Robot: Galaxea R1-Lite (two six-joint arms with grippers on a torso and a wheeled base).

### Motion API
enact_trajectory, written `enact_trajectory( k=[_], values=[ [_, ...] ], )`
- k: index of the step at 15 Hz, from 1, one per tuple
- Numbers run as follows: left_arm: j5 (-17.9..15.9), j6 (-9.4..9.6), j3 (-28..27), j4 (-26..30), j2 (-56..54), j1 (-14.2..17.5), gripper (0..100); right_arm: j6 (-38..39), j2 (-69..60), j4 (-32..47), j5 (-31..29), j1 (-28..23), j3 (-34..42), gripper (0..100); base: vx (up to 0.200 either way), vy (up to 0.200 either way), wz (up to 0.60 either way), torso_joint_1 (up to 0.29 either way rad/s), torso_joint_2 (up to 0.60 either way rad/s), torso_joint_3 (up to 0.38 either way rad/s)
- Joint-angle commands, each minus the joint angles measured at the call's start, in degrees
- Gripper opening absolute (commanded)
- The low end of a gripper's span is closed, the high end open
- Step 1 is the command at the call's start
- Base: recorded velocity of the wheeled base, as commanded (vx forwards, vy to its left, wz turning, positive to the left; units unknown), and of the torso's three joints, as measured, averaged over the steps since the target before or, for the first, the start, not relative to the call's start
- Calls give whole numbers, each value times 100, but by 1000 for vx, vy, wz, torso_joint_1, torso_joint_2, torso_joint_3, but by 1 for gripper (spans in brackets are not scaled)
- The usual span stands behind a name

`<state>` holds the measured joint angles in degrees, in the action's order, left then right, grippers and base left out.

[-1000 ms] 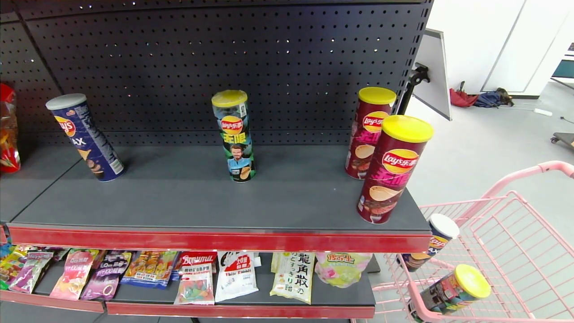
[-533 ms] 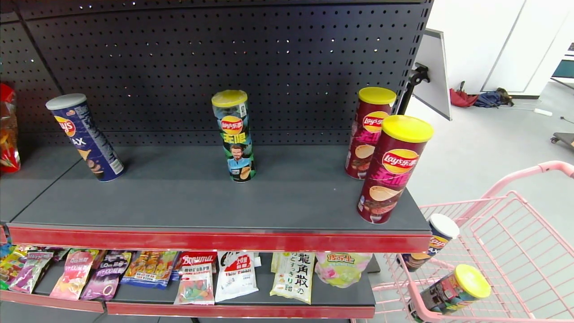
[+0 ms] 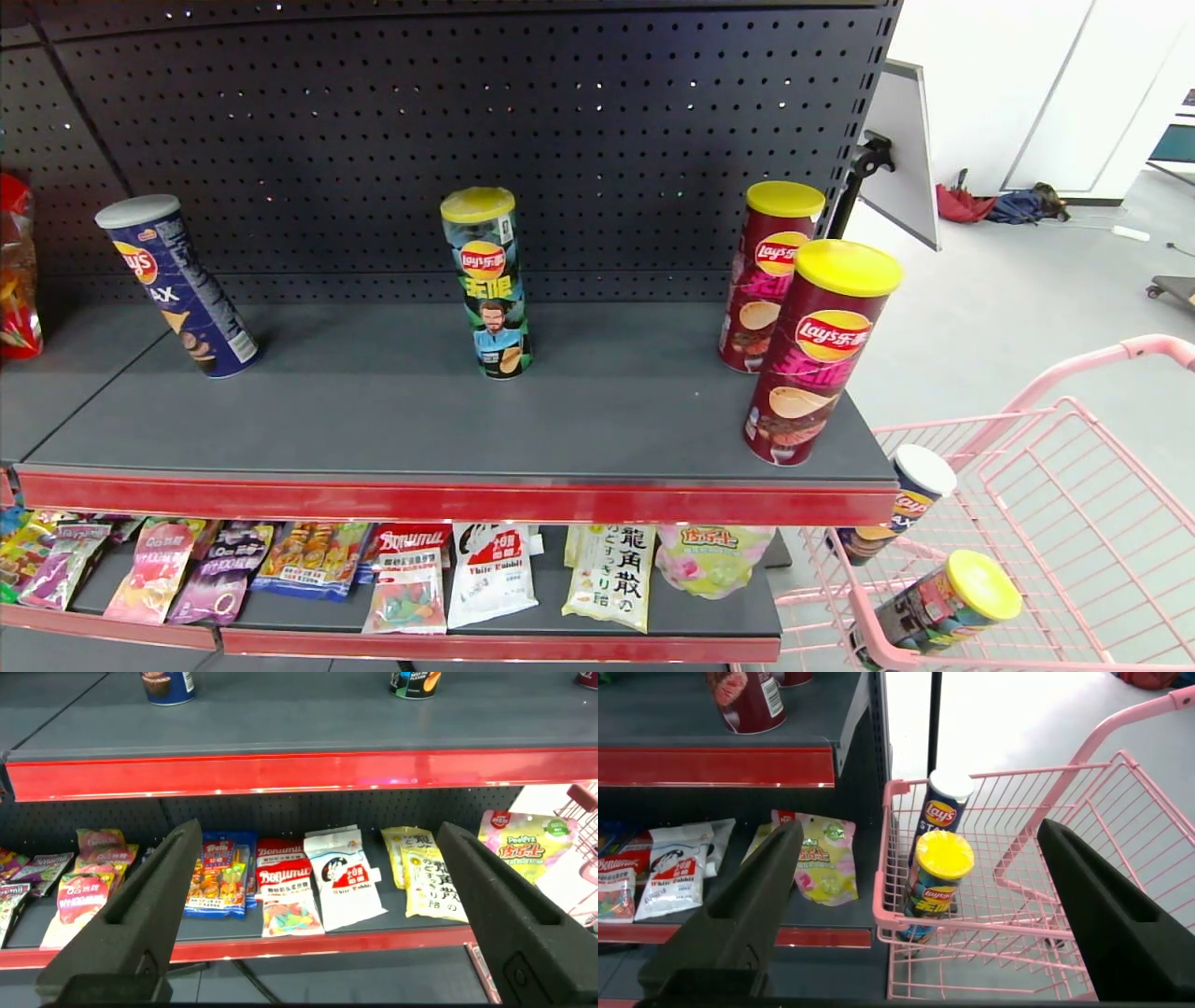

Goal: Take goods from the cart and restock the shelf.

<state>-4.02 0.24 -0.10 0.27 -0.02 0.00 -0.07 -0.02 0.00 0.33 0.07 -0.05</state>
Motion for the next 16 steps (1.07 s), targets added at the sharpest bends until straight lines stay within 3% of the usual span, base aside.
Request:
enact_trajectory(
  k=[1, 3, 13, 16],
  values=[
    [-2, 2, 1, 0, 2, 0, 100, 7, 2, 0, 2, 1, 5, 100, 0, 0, 0, 0, 0, 0],
    [-2, 2, 1, 0, 2, 0, 100, 7, 2, 0, 2, 1, 5, 100, 0, 0, 0, 0, 0, 0],
    [-2, 2, 1, 0, 2, 0, 100, 7, 2, 0, 11, 1, 5, 100, 0, 0, -600, 1, 3, 4],
    [-2, 2, 1, 0, 2, 0, 100, 7, 2, 0, 11, 1, -4, 100, 0, 0, 0, 0, 0, 0]
  ],
)
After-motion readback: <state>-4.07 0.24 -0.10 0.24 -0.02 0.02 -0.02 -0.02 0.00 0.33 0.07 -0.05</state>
